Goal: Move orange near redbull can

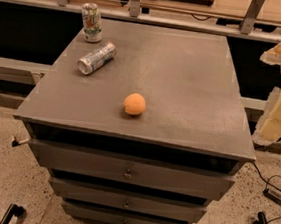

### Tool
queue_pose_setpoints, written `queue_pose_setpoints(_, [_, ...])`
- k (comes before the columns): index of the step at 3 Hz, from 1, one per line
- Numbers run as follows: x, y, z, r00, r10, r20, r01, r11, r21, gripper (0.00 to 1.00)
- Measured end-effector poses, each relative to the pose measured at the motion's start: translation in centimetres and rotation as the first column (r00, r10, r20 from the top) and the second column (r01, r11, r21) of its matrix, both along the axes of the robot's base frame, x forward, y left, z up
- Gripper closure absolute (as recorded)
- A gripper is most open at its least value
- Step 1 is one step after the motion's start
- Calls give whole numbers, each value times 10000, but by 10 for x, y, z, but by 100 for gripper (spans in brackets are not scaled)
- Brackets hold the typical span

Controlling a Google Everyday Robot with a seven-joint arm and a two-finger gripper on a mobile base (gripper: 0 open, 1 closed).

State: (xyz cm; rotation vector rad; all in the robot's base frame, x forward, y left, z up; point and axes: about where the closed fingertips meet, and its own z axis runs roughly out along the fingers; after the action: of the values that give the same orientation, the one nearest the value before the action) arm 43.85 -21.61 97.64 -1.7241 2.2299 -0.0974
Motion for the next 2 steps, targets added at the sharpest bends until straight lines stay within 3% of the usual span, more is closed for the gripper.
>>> queue_pose_setpoints(1, [2,2,1,10000,29,57,-30,10000,67,0])
queue_pose_setpoints(2, [29,48,-10,9961,877,-3,-875,9938,685,0])
